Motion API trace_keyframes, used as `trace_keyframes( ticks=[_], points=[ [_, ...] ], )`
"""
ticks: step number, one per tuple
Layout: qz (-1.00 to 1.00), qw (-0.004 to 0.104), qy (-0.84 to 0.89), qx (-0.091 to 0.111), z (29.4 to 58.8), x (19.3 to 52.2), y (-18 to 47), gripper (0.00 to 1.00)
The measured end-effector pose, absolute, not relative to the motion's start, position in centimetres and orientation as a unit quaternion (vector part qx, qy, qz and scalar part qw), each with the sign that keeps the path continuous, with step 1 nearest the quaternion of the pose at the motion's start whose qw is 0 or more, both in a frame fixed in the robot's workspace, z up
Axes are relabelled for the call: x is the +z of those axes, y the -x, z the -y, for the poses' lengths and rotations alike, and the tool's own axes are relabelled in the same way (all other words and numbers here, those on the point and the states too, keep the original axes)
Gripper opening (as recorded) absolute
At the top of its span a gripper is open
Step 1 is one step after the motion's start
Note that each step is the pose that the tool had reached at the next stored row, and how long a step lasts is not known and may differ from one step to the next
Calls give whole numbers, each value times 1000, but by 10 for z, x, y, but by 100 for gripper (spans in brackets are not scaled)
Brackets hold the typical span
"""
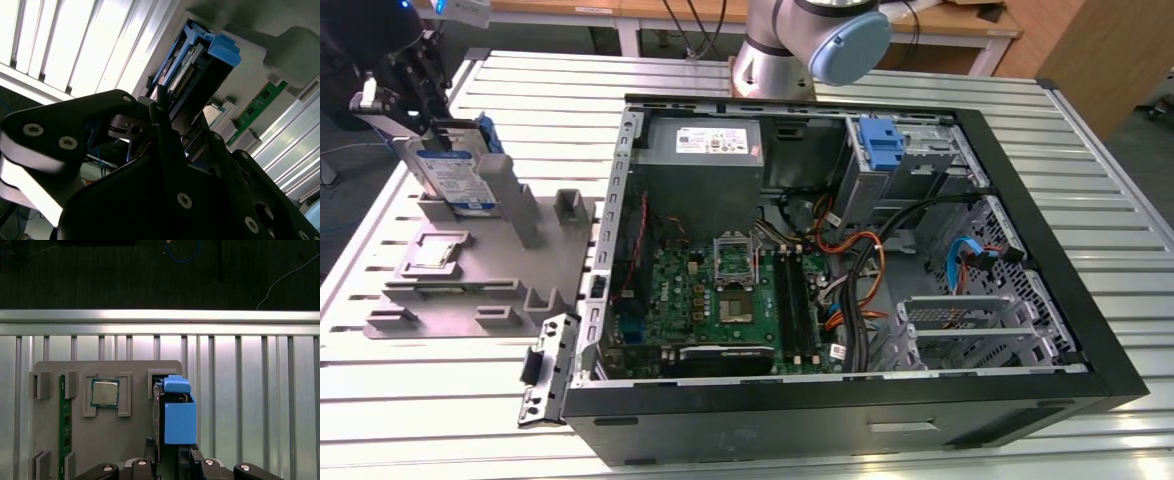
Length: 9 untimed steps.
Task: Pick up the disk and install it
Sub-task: 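Pick up the disk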
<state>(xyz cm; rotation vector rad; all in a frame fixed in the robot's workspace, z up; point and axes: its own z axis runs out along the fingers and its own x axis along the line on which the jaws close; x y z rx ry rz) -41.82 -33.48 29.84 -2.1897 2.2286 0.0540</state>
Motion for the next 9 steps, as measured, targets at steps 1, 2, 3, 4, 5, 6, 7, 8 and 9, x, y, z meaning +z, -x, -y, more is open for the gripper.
trace_keyframes(
  ticks=[1, 2, 3, 4, 5, 6, 7, 8, 9],
  points=[
    [-713, 8, 701, 17, 335, 298, 418, 35],
    [-713, 8, 701, 17, 335, 298, 418, 35],
    [-713, 8, 701, 17, 335, 298, 418, 35],
    [-713, 8, 701, 17, 335, 298, 418, 35],
    [-713, 8, 701, 17, 335, 298, 418, 35],
    [-713, 8, 701, 17, 335, 298, 418, 35],
    [-713, 8, 701, 17, 335, 298, 418, 35],
    [-713, 8, 701, 17, 335, 298, 418, 35],
    [-713, 8, 701, 17, 335, 298, 418, 35]
  ],
)
